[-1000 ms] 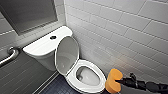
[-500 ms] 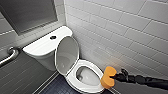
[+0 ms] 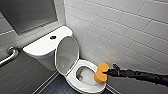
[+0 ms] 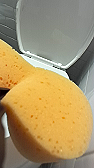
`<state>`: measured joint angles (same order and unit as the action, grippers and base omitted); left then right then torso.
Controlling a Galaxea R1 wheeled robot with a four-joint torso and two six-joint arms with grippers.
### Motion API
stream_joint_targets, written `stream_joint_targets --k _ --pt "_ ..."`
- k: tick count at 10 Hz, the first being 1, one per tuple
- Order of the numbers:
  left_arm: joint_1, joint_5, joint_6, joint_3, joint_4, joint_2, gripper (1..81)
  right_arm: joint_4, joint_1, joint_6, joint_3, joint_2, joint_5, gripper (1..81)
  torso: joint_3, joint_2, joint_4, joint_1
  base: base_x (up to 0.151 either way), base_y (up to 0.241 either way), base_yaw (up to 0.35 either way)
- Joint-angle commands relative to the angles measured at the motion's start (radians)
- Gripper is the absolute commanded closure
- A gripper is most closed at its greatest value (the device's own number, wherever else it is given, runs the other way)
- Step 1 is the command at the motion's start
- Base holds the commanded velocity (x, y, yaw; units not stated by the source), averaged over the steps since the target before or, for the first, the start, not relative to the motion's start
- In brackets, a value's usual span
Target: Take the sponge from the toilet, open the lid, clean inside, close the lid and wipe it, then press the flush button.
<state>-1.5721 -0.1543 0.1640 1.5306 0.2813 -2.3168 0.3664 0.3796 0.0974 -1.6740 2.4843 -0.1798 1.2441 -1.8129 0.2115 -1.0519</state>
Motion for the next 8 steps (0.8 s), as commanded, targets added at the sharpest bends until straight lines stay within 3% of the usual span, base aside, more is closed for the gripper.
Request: stream_joint_targets --k 1,6,8 --pt "-0.02 0.07 -0.003 -0.027 0.009 0.013 1.0 0.034 -0.168 -0.001 -0.085 0.055 -0.078 81.1 0.0 0.0 0.0 0.0 0.0 0.0 0.0" --pt "-0.047 0.07 -0.003 0.066 0.004 -0.072 1.0 0.028 -0.257 -0.002 -0.246 0.176 -0.161 81.1 0.0 0.0 0.0 0.0 0.0 0.0 0.0" --pt "-0.049 0.07 -0.002 0.091 -0.002 -0.095 1.0 0.023 -0.274 -0.002 -0.3 0.233 -0.168 81.1 0.044 0.0 0.0 0.0 0.0 0.0 0.0"
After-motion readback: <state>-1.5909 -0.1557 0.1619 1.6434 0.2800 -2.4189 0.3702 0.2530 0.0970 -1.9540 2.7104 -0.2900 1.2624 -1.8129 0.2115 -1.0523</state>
